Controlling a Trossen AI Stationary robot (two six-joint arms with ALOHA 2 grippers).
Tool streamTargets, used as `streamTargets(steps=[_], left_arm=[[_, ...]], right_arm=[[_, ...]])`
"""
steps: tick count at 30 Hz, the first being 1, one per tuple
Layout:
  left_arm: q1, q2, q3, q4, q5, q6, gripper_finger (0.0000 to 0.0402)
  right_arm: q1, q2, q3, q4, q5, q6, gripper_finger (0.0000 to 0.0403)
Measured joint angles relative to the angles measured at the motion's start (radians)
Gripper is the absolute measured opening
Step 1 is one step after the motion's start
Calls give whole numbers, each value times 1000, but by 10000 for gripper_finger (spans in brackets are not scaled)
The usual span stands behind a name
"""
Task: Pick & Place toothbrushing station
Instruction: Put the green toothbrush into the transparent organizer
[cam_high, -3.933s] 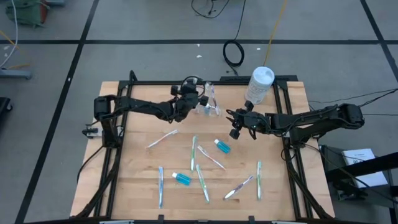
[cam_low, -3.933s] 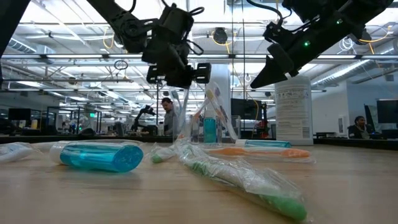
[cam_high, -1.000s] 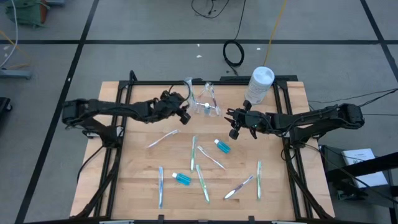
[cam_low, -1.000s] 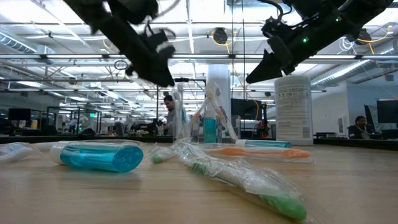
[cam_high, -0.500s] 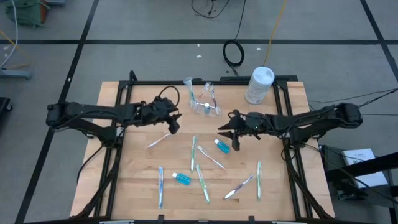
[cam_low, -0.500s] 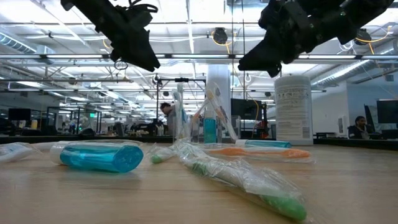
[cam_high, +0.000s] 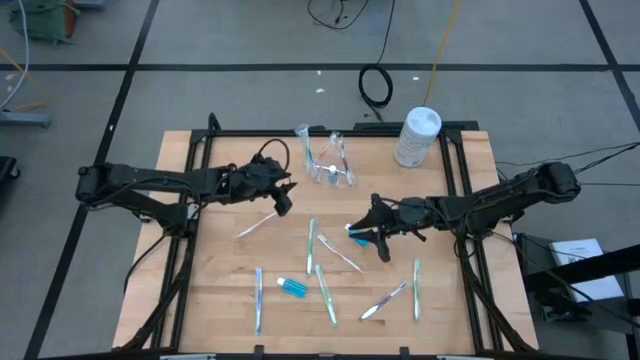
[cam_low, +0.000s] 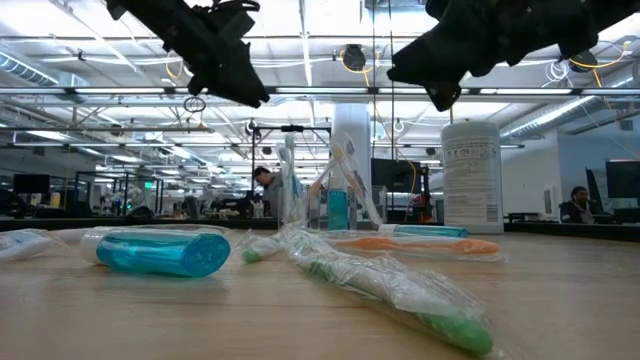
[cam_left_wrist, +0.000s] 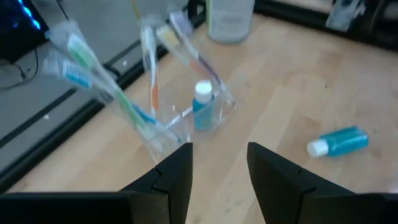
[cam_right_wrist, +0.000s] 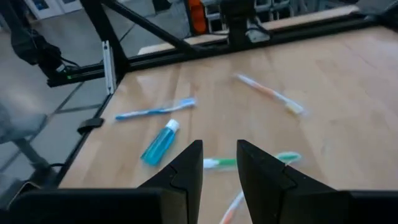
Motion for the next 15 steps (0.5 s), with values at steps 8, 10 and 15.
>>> streamTargets(steps=[8,10,15], left_arm=[[11,0,0,106,1,36,159],[11,0,0,121,1,61,159],[11,0,0,176,1,89,159]], right_arm=[[123,0,0,-225,-28,270,89],[165,0,0,-267,-30,311,89],[248,-5,0,-358,-27,479,89]])
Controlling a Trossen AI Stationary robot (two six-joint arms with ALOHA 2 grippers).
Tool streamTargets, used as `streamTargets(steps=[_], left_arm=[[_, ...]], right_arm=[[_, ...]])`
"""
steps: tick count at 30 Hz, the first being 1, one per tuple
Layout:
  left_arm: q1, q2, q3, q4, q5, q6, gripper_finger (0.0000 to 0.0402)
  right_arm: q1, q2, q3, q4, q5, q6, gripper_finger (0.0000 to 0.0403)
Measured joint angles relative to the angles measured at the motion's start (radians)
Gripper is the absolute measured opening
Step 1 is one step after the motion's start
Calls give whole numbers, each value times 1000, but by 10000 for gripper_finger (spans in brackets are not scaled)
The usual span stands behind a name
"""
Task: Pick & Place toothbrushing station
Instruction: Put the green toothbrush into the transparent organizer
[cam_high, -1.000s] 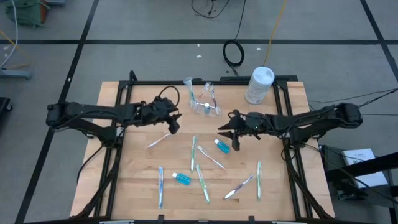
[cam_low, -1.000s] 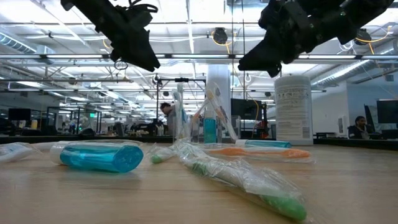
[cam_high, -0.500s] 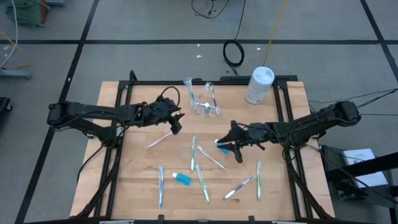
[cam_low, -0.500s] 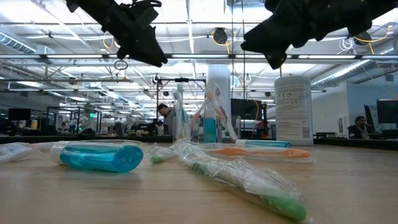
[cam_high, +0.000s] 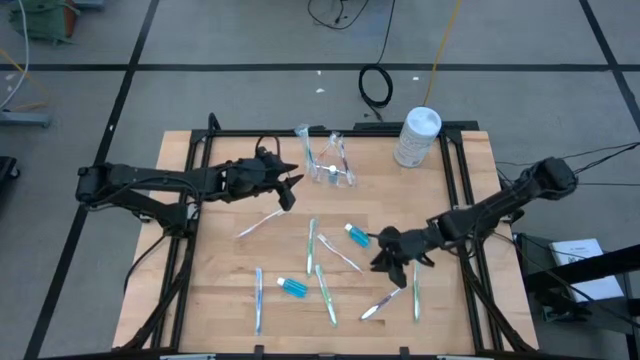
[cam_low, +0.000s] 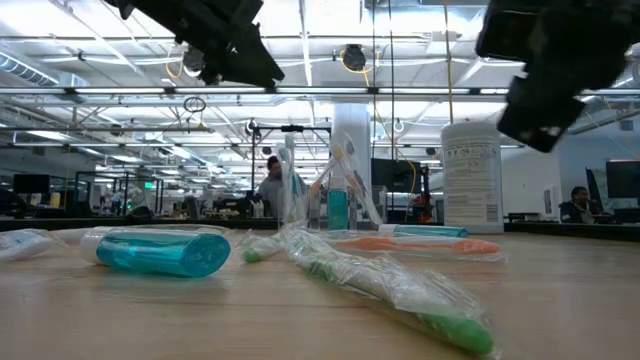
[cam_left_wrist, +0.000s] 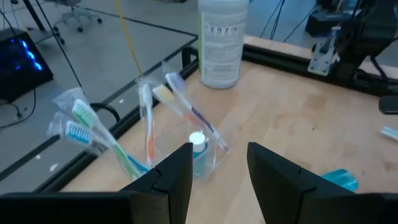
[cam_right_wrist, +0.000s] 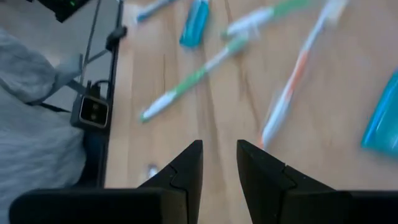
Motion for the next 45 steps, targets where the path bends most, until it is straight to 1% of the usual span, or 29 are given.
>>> streamTargets(steps=[3,4,8,10,14,16,20,22,26,30,34,36,40,45], left_arm=[[0,0,0,6,0,3,159],[0,0,0,6,0,8,159],[2,0,0,37,-3,32,159],[2,0,0,67,-13,35,159],[2,0,0,103,-16,36,159],[2,0,0,107,-16,36,159],[5,0,0,122,-17,74,159],[5,0,0,131,-17,104,159],[5,0,0,139,-17,109,159],[5,0,0,149,-17,111,159],[5,0,0,149,-17,111,159],[6,0,0,149,-17,111,159],[6,0,0,149,-17,110,159],[6,0,0,148,-17,109,159]], right_arm=[[51,-1,0,-56,-2,118,89],[68,-1,0,-81,-10,188,89],[130,-14,0,-169,-105,522,89],[161,-17,0,-212,-135,648,89],[231,-23,0,-320,-133,869,89],[262,-22,0,-402,-133,962,89],[297,-22,0,-547,-123,1145,89],[300,-21,0,-586,-90,1159,89],[298,-21,0,-616,28,1124,89],[295,-21,0,-653,81,1110,89],[295,-21,0,-665,73,1156,89],[296,-21,0,-665,49,1184,89],[299,-11,0,-665,54,1201,89],[307,17,0,-648,24,1196,89]])
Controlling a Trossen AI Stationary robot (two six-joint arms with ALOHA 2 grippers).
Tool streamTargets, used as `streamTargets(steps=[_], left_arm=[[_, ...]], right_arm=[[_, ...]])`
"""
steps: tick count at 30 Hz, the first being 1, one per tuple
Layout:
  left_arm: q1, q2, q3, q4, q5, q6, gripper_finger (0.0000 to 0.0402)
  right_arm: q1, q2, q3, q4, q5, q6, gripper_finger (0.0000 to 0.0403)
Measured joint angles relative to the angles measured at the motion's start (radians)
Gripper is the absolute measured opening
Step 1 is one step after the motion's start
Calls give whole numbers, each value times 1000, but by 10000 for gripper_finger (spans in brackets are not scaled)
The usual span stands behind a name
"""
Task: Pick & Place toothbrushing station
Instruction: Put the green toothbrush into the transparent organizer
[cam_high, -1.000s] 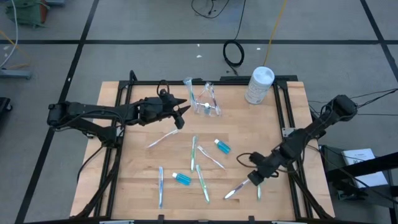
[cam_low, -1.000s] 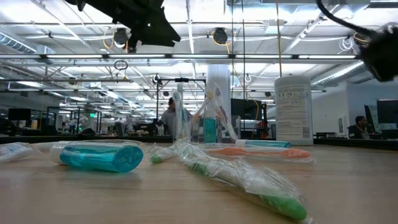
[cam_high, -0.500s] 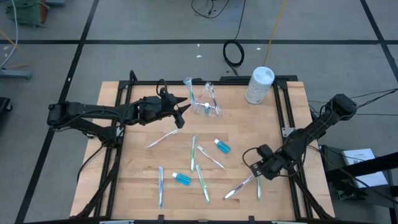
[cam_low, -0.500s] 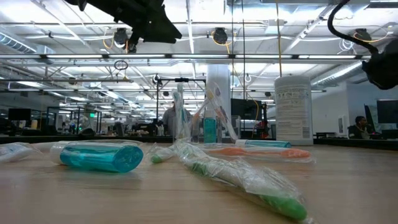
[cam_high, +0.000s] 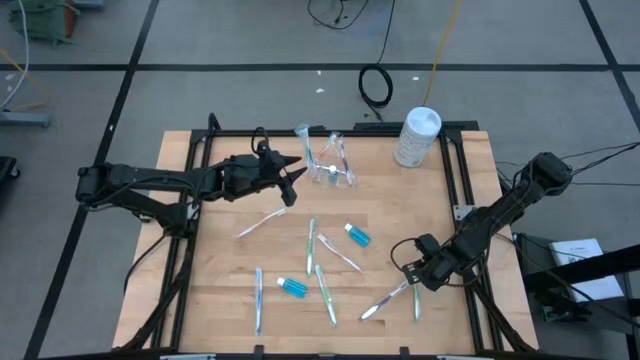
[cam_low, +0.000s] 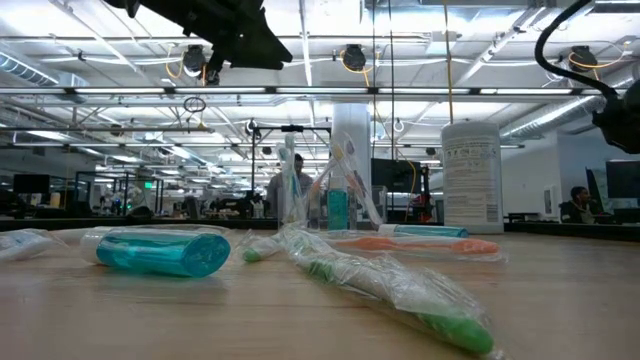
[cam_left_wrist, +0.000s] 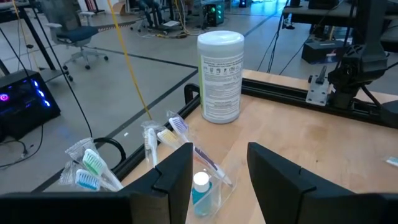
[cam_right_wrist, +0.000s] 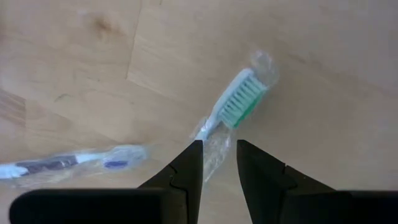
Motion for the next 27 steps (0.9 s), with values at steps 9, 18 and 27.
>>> streamTargets(steps=[9,18,27], left_arm=[[0,0,0,0,0,-1,159],[0,0,0,2,0,-1,159],[0,0,0,4,0,-1,159]], right_arm=[[2,52,0,27,32,13,89],[3,108,4,63,70,8,89],[3,113,2,64,70,-38,56]])
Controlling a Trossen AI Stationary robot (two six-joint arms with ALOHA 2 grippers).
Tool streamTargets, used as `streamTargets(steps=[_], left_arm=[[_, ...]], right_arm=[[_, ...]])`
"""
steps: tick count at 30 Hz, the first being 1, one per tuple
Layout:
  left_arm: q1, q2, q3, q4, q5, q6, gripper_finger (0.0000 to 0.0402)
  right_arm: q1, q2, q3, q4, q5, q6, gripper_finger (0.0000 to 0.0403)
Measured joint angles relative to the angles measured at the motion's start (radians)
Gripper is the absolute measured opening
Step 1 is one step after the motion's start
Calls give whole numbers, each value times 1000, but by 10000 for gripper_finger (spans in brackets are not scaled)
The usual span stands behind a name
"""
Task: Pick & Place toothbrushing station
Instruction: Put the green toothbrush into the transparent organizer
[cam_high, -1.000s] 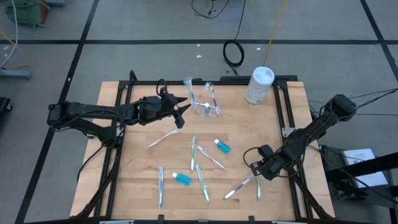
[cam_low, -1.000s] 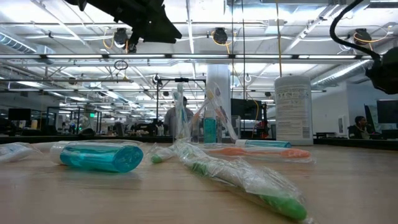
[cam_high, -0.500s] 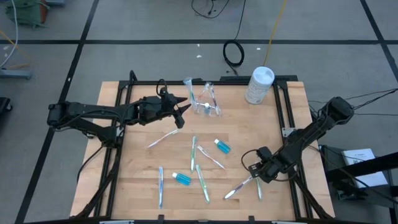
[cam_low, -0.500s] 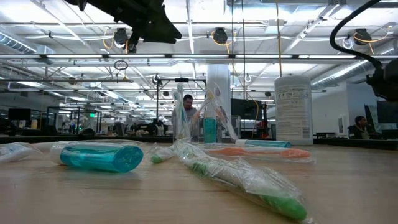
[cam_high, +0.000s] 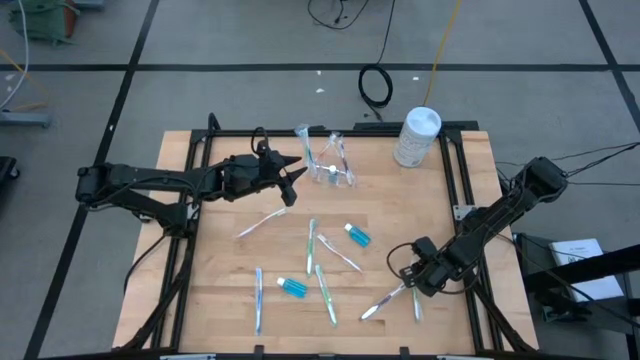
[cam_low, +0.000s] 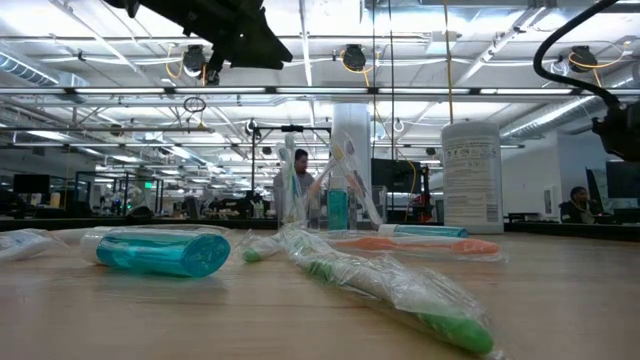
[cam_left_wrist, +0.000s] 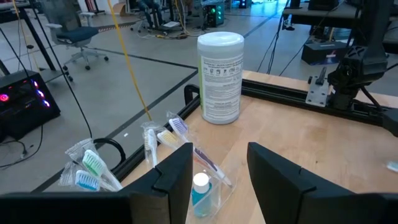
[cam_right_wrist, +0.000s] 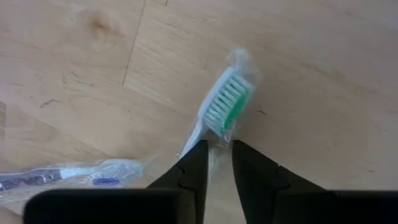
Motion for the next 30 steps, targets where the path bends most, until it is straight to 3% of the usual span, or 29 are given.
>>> streamTargets(steps=[6,15,22,30], left_arm=[[0,0,0,0,0,0,159],[0,0,0,2,-1,26,159],[0,5,0,4,-1,32,159],[0,30,-1,-39,0,31,159]], right_arm=[[0,0,-2,-3,3,-1,5],[-3,-66,-3,34,70,-56,1],[-32,-191,-3,40,318,-205,0],[-164,-323,-3,59,624,-544,0]])
